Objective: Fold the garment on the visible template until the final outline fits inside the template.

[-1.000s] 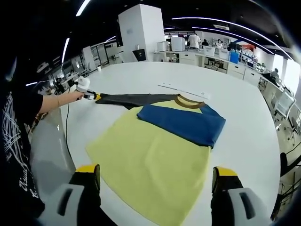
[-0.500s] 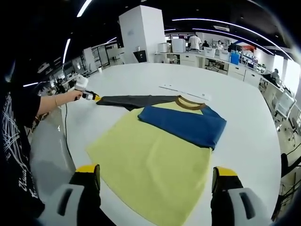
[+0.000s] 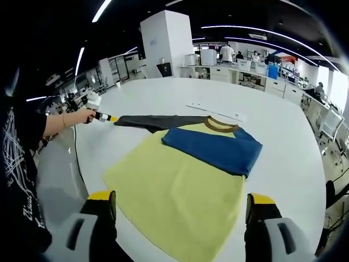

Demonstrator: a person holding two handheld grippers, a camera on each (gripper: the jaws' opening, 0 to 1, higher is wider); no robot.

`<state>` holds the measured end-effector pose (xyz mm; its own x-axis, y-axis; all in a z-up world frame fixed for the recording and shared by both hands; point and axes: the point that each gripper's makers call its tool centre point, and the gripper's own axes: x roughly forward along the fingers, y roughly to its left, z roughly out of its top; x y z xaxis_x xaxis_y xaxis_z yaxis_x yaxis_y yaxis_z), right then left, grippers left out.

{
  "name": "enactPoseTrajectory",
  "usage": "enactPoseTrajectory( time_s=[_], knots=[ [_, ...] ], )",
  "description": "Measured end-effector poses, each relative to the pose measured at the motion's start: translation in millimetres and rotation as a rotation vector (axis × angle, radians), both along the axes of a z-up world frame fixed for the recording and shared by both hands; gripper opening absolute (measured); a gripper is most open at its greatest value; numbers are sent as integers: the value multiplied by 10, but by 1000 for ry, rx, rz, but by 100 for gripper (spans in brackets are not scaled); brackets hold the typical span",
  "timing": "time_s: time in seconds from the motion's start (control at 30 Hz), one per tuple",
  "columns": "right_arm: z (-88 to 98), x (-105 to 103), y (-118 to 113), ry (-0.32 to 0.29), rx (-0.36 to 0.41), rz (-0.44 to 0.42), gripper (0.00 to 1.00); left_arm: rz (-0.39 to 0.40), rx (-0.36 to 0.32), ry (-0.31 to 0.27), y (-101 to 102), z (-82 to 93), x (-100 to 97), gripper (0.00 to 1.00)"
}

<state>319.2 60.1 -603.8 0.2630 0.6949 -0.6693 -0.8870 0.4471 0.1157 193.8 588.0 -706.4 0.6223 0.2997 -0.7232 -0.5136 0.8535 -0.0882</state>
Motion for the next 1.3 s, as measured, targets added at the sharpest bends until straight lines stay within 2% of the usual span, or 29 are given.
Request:
enactPoseTrajectory(
  time_s=[0.17, 0.27, 0.43, 0.5, 0.57, 0.7, 0.93, 1.13, 1.3],
  knots=[
    [32, -11, -9, 5, 19, -7, 99, 38, -41, 15, -44, -82, -19, 22],
    [53, 1, -28, -3, 27, -14, 99, 74, -82, 1, -58, -127, -32, 19],
    [54, 5, -60, -1, 38, -28, 99, 86, -82, -9, -52, -112, -29, 12],
    [33, 30, -100, -6, 23, -30, 99, 92, -84, 12, -69, -129, -48, 10],
    [26, 28, -108, -11, 18, -30, 99, 73, -56, 29, -74, -136, -33, 8],
    [22, 17, -107, -7, 24, -38, 99, 90, -52, 47, -80, -149, -12, 7],
    [0, -2, -134, -4, 17, -40, 99, 42, -35, 72, -105, -162, 55, 0],
    [-44, -3, -165, -9, -4, -40, 99, -69, 79, 144, -77, -132, 91, 0],
    [-69, -7, -201, -2, -6, -53, 99, -87, 111, 152, -73, -79, 109, 0]
  ],
)
